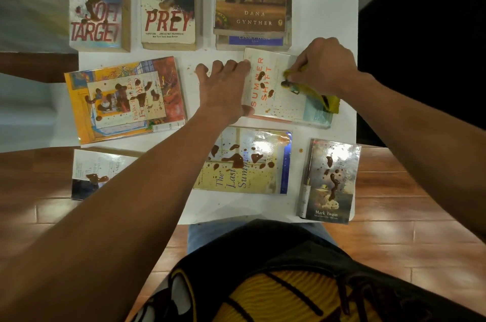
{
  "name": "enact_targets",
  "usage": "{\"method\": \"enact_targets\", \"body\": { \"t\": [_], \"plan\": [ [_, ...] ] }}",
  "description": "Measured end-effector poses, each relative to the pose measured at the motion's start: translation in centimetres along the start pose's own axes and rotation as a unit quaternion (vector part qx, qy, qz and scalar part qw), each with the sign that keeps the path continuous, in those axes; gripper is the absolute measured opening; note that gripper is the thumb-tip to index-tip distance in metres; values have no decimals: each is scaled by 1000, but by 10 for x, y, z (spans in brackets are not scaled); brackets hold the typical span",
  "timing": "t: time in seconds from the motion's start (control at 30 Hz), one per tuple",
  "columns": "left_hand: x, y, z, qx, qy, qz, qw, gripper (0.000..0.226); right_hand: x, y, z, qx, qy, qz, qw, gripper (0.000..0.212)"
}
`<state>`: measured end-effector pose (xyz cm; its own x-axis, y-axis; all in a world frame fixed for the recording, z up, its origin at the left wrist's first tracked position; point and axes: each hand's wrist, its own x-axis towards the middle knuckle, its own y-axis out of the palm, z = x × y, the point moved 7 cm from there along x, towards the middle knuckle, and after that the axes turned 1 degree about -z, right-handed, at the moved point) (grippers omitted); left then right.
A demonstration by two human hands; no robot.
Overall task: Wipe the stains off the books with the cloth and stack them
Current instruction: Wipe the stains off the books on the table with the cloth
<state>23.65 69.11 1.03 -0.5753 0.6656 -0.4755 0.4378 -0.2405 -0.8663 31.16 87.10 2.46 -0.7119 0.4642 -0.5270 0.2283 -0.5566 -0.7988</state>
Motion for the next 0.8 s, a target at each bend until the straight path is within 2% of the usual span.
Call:
{"method": "enact_targets", "body": {
  "t": [0.1, 0.13, 0.23, 0.27, 0.37, 0.4, 0.5, 0.53, 0.63, 0.8],
  "plan": [
    [0, 0, 0, -1, 1, -2, 1000, 97, -1, 10, 2, -6, -30, 75, 997, 28],
    [0, 0, 0, -2, 1, -1, 1000, 97, -1, 9, 4, -10, -32, 80, 996, 29],
    [0, 0, 0, 1, -2, 2, 1000, 96, 3, -2, 2, 12, -4, 6, 1000, 29],
    [0, 0, 0, 3, -2, 2, 1000, 96, 3, -1, 4, 19, -9, 5, 1000, 27],
    [0, 0, 0, 4, 0, 0, 1000, 97, -5, 14, 8, -15, -51, 82, 995, 25],
    [0, -1, 0, 3, -1, 1, 1000, 97, -4, 13, 7, -22, -46, 79, 996, 27],
    [1, -1, 0, 3, -3, 1, 1000, 96, 3, -2, 0, 5, 6, -14, 1000, 29],
    [1, -1, 0, 5, -3, 1, 1000, 96, 4, -2, 1, 8, 4, -25, 1000, 28],
    [1, 1, 0, -1, -2, 3, 1000, 97, 2, 5, 12, -27, -43, 15, 999, 29],
    [0, 1, 1, -7, -4, 2, 1000, 97, 4, -3, 13, -65, -27, -68, 995, 40]
  ]
}}
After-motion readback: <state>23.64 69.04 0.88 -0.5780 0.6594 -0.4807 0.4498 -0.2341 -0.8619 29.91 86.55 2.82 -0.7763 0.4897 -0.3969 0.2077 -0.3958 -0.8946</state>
